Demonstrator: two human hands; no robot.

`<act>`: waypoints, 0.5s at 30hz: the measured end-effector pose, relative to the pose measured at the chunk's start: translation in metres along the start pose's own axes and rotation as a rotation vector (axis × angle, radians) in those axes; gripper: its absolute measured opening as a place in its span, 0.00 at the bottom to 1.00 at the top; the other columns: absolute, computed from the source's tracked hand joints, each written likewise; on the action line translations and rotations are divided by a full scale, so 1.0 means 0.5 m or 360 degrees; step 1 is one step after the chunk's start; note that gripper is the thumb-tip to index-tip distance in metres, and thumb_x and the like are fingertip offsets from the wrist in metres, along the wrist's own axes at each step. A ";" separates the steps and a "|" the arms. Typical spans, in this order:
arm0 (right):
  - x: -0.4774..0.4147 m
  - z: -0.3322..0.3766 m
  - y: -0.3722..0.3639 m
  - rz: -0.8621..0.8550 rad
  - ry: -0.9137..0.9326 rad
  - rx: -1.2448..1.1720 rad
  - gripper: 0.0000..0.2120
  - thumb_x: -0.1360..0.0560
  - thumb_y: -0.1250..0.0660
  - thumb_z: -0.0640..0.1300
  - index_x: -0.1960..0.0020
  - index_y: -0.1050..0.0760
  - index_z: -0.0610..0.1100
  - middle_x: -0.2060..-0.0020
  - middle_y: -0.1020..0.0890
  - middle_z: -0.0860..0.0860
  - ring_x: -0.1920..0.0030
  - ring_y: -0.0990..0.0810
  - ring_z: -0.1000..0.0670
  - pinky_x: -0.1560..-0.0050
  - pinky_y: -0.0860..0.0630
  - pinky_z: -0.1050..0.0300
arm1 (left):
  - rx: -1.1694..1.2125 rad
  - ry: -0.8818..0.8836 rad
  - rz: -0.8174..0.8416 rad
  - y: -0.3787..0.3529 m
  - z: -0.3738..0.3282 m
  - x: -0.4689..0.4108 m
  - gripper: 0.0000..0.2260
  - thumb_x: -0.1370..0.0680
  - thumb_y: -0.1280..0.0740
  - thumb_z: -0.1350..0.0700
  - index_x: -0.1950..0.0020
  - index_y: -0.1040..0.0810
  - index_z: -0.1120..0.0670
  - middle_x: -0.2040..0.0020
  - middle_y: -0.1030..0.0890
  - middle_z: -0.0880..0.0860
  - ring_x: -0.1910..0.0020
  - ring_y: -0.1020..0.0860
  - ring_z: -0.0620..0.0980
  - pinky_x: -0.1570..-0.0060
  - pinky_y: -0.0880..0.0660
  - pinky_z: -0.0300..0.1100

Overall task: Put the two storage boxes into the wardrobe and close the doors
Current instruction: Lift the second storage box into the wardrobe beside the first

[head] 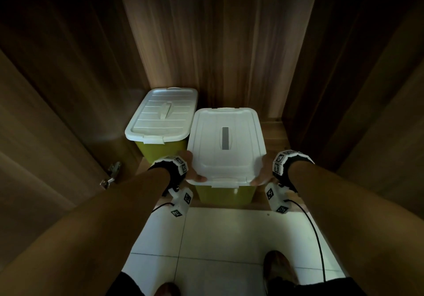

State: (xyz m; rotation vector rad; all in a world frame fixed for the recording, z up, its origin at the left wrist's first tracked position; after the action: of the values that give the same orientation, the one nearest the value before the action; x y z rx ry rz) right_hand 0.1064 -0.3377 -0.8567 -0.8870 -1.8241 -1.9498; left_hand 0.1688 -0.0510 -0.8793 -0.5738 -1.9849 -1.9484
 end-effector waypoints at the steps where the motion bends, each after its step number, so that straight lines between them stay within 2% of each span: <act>1: -0.008 0.003 0.000 0.0006 0.0006 -0.0016 0.57 0.41 0.23 0.71 0.22 0.38 0.42 0.33 0.22 0.45 0.39 0.19 0.43 0.39 0.20 0.45 | -0.0013 0.0003 -0.0014 0.003 -0.001 -0.005 0.59 0.39 0.25 0.28 0.19 0.47 0.56 0.21 0.40 0.57 0.24 0.36 0.60 0.28 0.33 0.54; 4: -0.033 0.019 0.006 -0.0086 0.0034 -0.0015 0.53 0.36 0.27 0.71 0.21 0.39 0.43 0.31 0.24 0.45 0.36 0.20 0.43 0.37 0.22 0.47 | 0.0015 0.0022 -0.0112 0.019 0.002 -0.028 0.53 0.36 0.26 0.30 0.21 0.43 0.56 0.23 0.38 0.57 0.26 0.35 0.60 0.29 0.32 0.54; 7: -0.061 0.036 0.013 -0.0212 0.0045 -0.0039 0.50 0.29 0.33 0.71 0.19 0.44 0.41 0.22 0.35 0.43 0.25 0.32 0.40 0.29 0.32 0.46 | -0.0051 0.0075 -0.0219 0.033 0.006 -0.047 0.47 0.31 0.30 0.30 0.23 0.40 0.56 0.24 0.36 0.59 0.27 0.33 0.61 0.30 0.32 0.56; 12: -0.103 0.041 0.042 -0.0352 0.0077 -0.0215 0.42 0.24 0.31 0.63 0.21 0.42 0.41 0.23 0.34 0.43 0.26 0.31 0.41 0.31 0.31 0.50 | -0.0116 0.0124 -0.0289 0.041 -0.007 -0.074 0.38 0.25 0.37 0.31 0.24 0.37 0.56 0.26 0.32 0.58 0.27 0.33 0.60 0.26 0.40 0.61; 15: -0.123 0.042 0.063 -0.0420 0.0071 -0.0377 0.41 0.22 0.31 0.57 0.20 0.44 0.38 0.23 0.35 0.41 0.25 0.32 0.41 0.30 0.31 0.51 | -0.0068 0.0120 -0.0379 0.047 -0.026 -0.087 0.36 0.20 0.41 0.35 0.21 0.40 0.57 0.22 0.36 0.57 0.23 0.38 0.58 0.23 0.46 0.60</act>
State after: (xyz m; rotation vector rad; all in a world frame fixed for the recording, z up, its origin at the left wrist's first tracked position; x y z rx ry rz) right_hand 0.1766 -0.3319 -0.8716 -0.6894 -1.7864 -2.3673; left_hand 0.2176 -0.0671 -0.8791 -0.2786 -2.0485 -2.1194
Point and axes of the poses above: each hand's wrist, its own x-axis away from the middle knuckle, its own y-axis out of the back of the hand, z = x × y, the point moved 8 cm from there along -x, towards the middle knuckle
